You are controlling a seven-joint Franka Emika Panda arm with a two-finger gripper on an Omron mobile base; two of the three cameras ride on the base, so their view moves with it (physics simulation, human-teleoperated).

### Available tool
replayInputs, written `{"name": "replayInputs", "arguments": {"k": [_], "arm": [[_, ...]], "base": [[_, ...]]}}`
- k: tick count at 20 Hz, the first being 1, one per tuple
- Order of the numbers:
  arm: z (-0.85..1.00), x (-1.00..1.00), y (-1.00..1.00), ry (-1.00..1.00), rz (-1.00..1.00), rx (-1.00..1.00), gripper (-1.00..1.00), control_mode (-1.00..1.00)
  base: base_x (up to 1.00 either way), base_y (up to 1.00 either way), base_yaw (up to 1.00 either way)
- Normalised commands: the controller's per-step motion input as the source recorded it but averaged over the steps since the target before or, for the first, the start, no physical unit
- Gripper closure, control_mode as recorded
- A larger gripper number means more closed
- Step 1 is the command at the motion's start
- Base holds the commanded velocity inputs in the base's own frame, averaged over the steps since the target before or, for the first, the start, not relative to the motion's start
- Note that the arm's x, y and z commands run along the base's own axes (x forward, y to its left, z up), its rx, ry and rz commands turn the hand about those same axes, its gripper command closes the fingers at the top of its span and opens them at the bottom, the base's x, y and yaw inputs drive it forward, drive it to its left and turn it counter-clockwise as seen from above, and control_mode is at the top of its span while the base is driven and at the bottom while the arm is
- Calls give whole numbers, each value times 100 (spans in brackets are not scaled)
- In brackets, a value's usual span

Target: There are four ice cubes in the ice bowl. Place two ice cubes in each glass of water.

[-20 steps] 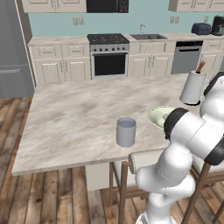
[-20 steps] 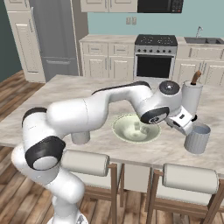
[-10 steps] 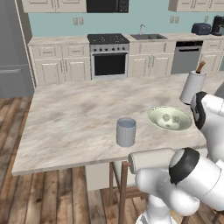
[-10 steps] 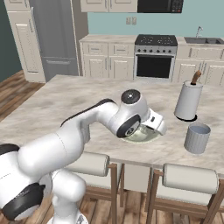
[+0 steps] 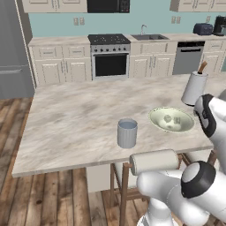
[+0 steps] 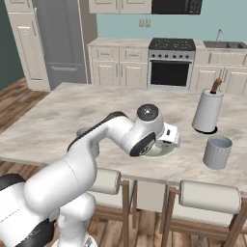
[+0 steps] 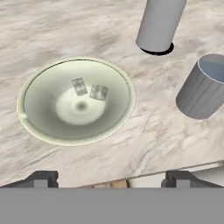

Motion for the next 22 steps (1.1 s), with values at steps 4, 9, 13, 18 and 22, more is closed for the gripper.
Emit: {"name": "replayInputs", "arguments": {"k": [4,9,13,18,22], "arm": [[20,0,26,19,28,-6,-100,-100],[6,0,29,12,27,-12,-100,-100],[0,0,26,1,25,-14,-100,-100],[-9,11,24,0,30,-14,-100,-100],[-12,30,28,3,30,-14,-100,-100]], "base": [[0,0,0],[0,0,0],[0,0,0],[0,0,0],[0,0,0]]}}
